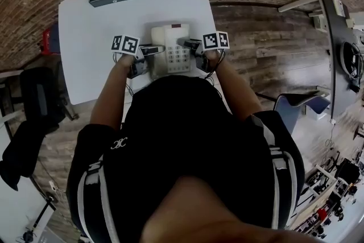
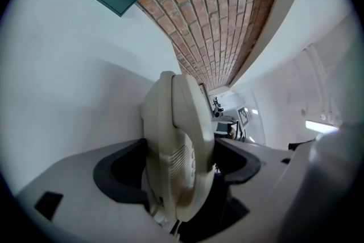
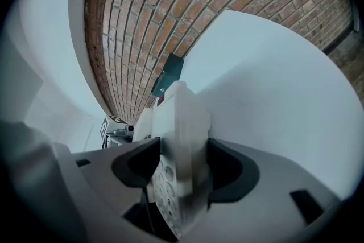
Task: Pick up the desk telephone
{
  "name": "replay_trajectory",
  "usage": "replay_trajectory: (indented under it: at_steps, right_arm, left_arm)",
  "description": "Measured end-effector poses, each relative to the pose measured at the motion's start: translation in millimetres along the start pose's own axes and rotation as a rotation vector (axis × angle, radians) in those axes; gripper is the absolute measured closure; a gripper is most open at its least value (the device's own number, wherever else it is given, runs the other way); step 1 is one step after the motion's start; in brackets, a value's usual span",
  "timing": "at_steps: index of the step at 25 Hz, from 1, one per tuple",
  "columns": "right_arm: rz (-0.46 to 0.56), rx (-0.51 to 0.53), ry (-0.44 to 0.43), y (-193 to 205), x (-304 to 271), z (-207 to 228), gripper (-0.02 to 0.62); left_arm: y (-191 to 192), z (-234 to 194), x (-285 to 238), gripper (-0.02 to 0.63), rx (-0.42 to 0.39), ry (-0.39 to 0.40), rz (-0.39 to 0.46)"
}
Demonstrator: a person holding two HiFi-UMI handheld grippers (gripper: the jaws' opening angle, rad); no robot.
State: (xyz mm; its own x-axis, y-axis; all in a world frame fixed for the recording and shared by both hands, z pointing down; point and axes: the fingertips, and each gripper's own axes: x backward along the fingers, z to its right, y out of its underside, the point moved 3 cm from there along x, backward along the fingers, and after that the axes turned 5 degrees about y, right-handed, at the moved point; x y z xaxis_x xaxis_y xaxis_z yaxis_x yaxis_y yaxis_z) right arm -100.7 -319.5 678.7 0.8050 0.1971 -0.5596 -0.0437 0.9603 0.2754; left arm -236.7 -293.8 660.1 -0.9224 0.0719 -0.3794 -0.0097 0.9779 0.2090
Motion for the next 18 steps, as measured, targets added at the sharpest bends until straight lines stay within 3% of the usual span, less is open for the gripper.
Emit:
replay_trajectory:
  at_steps: [11, 18]
  right_arm:
    - [0.047, 0.020, 0.010, 0, 8, -7, 0.365]
    - [0.108, 0.096, -0.017, -26, 24, -31, 0.365]
  left_arm:
    - [0, 10, 6, 0.247, -0.018, -0.041, 0.074]
    - [-22, 39, 18, 0.249, -0.108, -0.050, 0.145]
